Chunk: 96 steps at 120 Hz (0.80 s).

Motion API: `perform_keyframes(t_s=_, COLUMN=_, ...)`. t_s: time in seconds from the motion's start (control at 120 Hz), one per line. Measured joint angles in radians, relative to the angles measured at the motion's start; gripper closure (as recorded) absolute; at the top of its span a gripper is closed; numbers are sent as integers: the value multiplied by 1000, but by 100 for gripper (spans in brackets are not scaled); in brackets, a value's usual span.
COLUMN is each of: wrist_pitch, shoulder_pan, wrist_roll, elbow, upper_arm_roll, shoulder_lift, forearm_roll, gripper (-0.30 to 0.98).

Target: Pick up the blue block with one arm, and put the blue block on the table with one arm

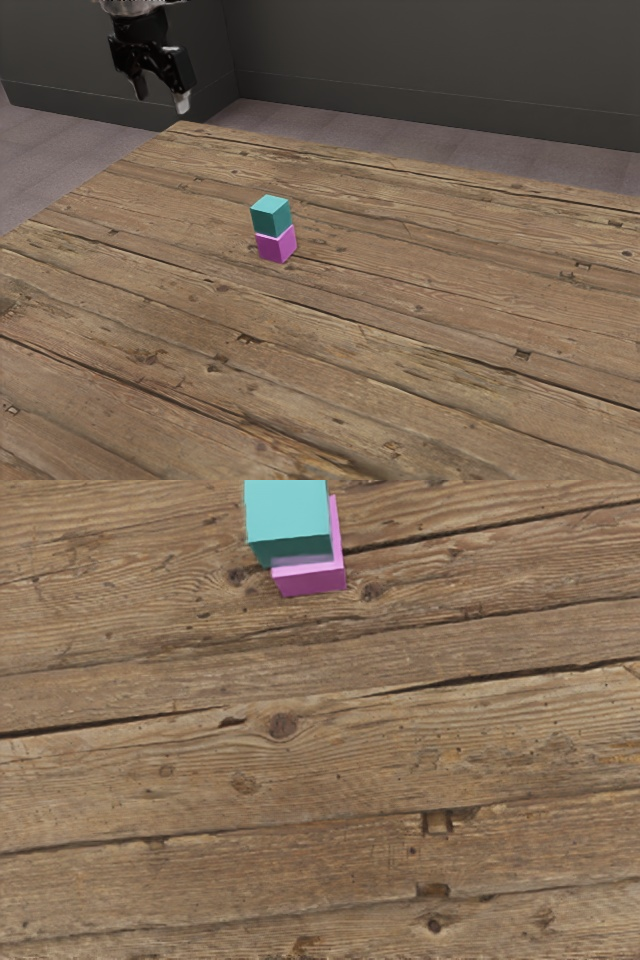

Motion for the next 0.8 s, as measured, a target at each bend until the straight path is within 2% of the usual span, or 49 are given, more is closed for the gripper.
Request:
perform_keyframes(t_s=0.242, wrist_pitch=2, shoulder_pan=1, wrist_roll=-17, elbow=-38, upper_arm_roll=28, shoulder_lift=10, forearm_roll=1, gripper=0)
perform_keyframes(t_s=0.367, wrist_pitch=78, shoulder_pan=22, wrist_roll=-27, elbow=-207, upper_arm_roll=36, shoulder_lift=-38, forearm_roll=-2, gripper=0)
perform_keyframes(t_s=0.483, wrist_pitch=148, shoulder_pan=46, wrist_roll=-41, elbow=-241, upper_arm_roll=42, shoulder_lift=-14, forearm_roll=-21, gripper=0)
perform_keyframes(t_s=0.8, wrist_pitch=256, shoulder_pan=49, wrist_roll=-71, elbow=118, upper_arm_roll=28, shoulder_lift=376, forearm_roll=-59, gripper=0)
